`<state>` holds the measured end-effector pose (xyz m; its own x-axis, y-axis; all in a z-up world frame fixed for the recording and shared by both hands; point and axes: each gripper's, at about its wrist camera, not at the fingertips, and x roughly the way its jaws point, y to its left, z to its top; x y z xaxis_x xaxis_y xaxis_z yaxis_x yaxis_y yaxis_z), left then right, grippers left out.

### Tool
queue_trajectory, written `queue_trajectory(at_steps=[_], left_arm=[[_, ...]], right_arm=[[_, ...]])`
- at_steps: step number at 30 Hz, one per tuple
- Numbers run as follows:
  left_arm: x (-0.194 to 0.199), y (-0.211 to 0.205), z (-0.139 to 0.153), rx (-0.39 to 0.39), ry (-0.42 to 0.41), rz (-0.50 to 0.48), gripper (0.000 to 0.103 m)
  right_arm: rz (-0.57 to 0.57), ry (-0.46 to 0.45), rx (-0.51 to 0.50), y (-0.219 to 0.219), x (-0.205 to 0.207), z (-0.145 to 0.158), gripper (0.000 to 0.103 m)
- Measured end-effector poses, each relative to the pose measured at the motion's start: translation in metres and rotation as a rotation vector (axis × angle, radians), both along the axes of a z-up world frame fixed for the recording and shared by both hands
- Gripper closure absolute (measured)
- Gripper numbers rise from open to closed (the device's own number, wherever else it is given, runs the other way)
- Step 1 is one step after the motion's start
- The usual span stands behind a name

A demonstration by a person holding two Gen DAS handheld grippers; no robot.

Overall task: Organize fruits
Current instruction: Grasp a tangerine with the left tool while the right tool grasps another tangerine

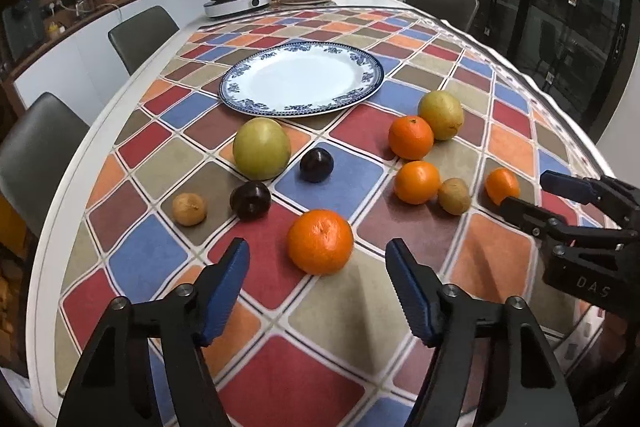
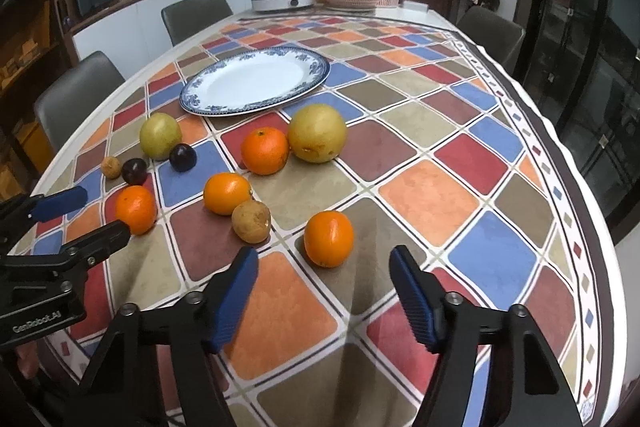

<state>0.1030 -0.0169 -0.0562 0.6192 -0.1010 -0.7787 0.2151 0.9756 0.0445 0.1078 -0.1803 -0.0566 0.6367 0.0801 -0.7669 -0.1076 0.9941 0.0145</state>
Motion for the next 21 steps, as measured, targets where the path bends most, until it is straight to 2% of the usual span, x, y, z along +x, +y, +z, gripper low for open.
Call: queue_trajectory(at_steps=[5,7,10,19,21], left_arm=[[0.014,-0.002,-0.010,-0.013,0.046,-0.014,0.042],[0.017,-0.002,-0.013,-0.015,0.058,-0.020,0.047],[0.021,-0.004,-0.017,-0.012,0.068,-0.026,0.052],[0.030,-0.004,-0.023,-0.001,0.087,-0.022,0.061],[0.030,-0.004,-0.024,0.005,0.091,-0.021,0.062]], right_arm=[[-0.001,0.032,0.012,-0.002,0.013,-0.006,0.046],[-0.001,0.046,0.017,-0.002,0.016,-0.009,0.052],[0.001,0.059,0.015,-0.003,0.020,-0.012,0.054],[0.009,0.092,0.018,-0.003,0.030,-0.020,0.070],[0.013,0.095,0.015,-0.003,0.032,-0.021,0.071]])
